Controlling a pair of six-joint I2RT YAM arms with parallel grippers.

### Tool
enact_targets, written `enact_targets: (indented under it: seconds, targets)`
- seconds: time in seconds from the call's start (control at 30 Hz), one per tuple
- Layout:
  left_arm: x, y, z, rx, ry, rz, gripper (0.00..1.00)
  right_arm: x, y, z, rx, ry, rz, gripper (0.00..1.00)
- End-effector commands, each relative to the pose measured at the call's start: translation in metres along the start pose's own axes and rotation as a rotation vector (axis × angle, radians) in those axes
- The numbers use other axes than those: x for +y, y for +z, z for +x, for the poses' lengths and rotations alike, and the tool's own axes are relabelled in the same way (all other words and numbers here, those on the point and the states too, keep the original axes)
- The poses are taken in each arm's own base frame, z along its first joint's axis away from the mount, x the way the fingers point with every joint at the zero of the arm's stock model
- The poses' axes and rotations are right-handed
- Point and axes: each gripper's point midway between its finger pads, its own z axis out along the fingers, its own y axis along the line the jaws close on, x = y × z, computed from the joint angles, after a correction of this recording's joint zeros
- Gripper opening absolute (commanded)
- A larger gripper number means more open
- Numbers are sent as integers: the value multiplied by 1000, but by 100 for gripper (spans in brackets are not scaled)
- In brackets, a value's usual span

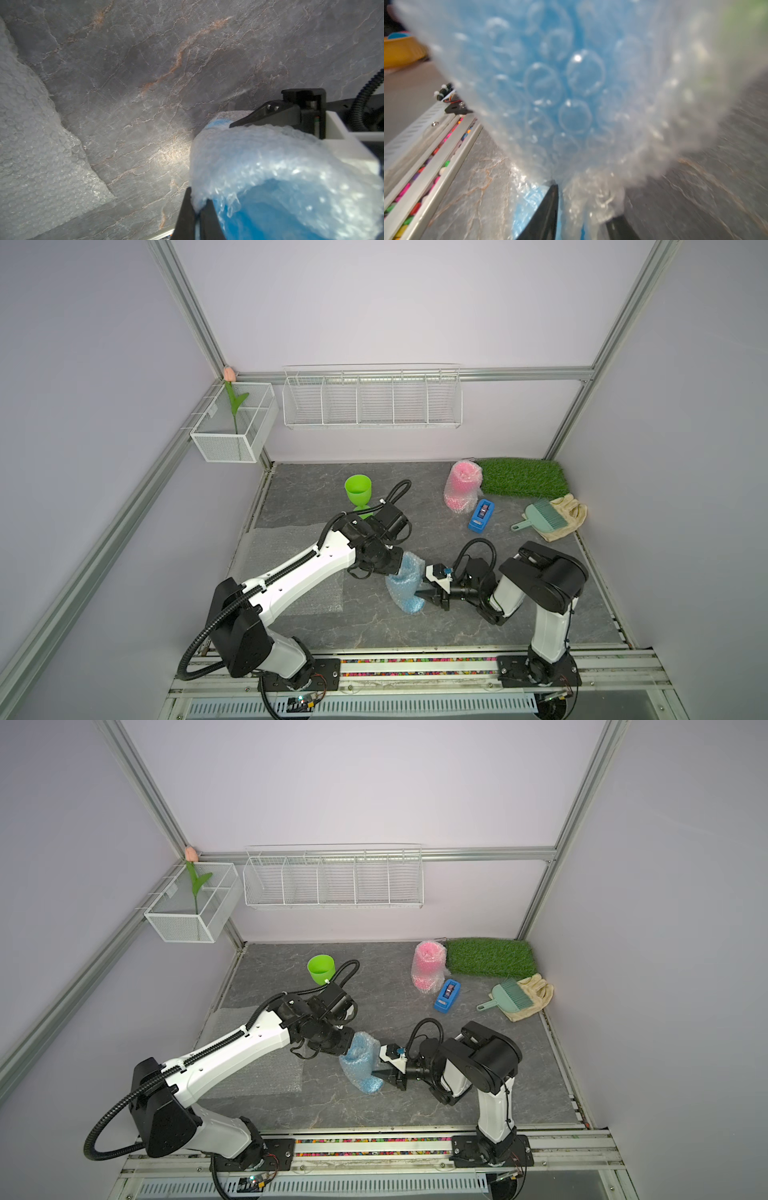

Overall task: Wrap wine glasses in bubble wrap
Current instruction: Pick up the bubble wrap from the center of the board, then place the bubble wrap at the center of the board.

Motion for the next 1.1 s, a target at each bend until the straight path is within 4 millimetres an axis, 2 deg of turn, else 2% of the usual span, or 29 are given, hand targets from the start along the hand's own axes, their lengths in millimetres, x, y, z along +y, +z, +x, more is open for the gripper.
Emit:
enact_targets:
  seconds: [0.0, 0.13, 0.3, 0.47, 0.6, 0.73, 0.9, 1.07]
  targets:
    - [13, -20, -25, -66, 8, -70, 0, -5, -15, -11, -28, 56, 46, 43]
    - [27, -32, -63, -130, 63, -153, 0, -14, -28, -23, -45, 121, 108, 50]
    - [42, -45, -121, -173, 84, -193, 0, -16, -34, -23, 41, 164, 142, 51]
    - [49, -44, -177, -201, 119, -198, 0, -20, -47, -28, 156, 170, 216, 53]
    - [48, -34, -217, -213, 150, -198, 0, -25, -64, -38, 205, 171, 307, 55]
    - [38, -10, -246, -238, 194, -160, 0, -23, -75, -52, 192, 201, 337, 56]
    - [26, 14, -271, -298, 233, -107, 0, -23, -89, -68, 195, 188, 394, 56]
    - [25, 42, -278, -287, 241, -92, 2, -18, -94, -73, 213, 175, 394, 57]
